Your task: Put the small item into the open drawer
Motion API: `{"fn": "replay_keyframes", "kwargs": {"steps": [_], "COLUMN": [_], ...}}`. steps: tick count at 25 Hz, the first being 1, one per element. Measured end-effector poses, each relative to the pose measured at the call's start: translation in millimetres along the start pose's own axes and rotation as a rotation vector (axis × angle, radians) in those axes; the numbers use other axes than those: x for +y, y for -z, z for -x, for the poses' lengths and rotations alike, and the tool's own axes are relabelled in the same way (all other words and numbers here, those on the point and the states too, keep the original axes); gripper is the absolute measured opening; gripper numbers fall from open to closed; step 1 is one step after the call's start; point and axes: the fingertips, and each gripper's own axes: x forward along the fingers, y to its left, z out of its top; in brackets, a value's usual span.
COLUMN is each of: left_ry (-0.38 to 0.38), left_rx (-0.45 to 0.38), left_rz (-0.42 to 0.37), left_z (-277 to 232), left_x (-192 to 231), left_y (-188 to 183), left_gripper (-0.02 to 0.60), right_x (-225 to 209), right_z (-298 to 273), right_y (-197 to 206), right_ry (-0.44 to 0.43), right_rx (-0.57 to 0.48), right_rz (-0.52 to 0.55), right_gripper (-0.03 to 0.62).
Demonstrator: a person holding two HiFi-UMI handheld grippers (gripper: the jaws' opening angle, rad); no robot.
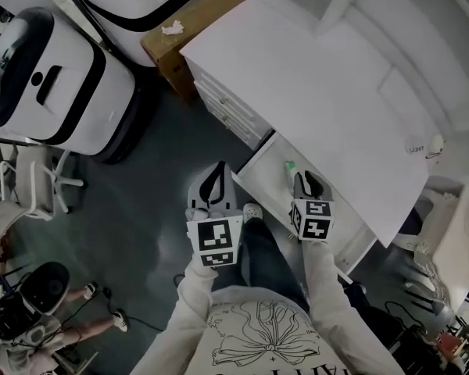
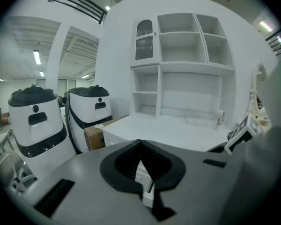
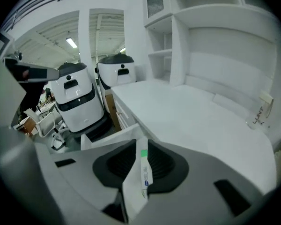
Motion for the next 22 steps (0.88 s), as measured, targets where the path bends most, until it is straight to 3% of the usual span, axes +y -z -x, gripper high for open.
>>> {"fn": "replay_keyframes", "kwargs": {"steps": [3, 12, 22], "left_ry": [0.008, 0.014, 0.027], "left_rx": [-0.045, -0.182, -0.277], "left_rz": [-0.005, -0.017, -0.034], "left_z": [13, 57, 93], "left_x": [0, 2, -7], "left_y": [-17, -69, -103], "left_gripper": [0.003, 0.003, 0.003], "right_x": [2, 9, 10], "right_z": [33, 127, 188], "right_y": [-33, -102, -122], "right_ry": [0.030, 0.092, 0.137], "right_rx": [-0.109, -0.370, -0.499], "right_rz": [-0.023, -0.080, -0.092], "right_gripper": [0.044, 0.032, 0.023]}}
